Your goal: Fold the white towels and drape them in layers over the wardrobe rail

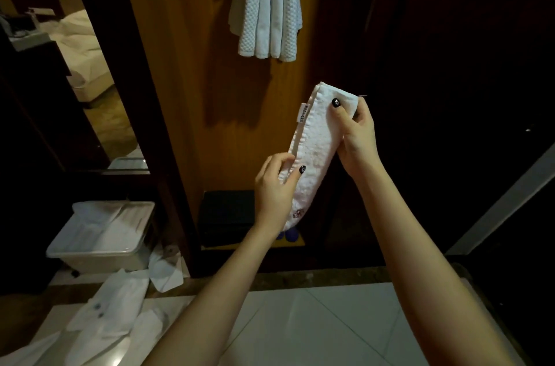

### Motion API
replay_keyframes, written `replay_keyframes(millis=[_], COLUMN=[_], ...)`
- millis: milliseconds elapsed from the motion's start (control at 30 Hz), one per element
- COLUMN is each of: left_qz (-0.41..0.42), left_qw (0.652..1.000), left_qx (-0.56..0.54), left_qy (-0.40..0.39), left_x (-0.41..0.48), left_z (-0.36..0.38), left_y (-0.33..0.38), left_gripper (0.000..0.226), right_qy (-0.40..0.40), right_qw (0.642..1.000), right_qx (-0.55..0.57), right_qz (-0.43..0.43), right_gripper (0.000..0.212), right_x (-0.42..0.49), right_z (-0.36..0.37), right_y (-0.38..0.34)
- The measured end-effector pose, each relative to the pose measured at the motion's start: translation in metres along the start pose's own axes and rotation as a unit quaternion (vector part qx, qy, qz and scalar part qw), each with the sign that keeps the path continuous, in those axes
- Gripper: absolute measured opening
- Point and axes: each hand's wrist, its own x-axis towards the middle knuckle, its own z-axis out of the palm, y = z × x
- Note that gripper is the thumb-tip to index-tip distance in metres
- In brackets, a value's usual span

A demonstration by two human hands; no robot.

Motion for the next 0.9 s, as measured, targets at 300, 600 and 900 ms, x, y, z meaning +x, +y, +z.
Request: replay_keyframes(millis=[300,600,900], left_qz=[-0.003,0.070,-0.007], left_qw=[1.000,0.961,0.992], left_qx=[0.024,0.257,0.124], left_qy=[-0.019,-0.075,-0.011], left_x=[0.012,0.016,0.032], left_z=[-0.006,-0.015,-0.041], left_y=[-0.003,0.003,-0.018], left_gripper=[0.028,0.004,0.008], right_qy=[0.017,-0.051,0.029], right_qw=[0.999,0.971,0.926], right_qx=[-0.012,-0.219,-0.370], right_qz=[-0.043,-0.076,-0.068], right_gripper=[0.007,0.021,0.035], right_x=[0.009,0.021,0.029], right_z=[0.003,0.000,0.003], right_y=[0.003,-0.001,0.018])
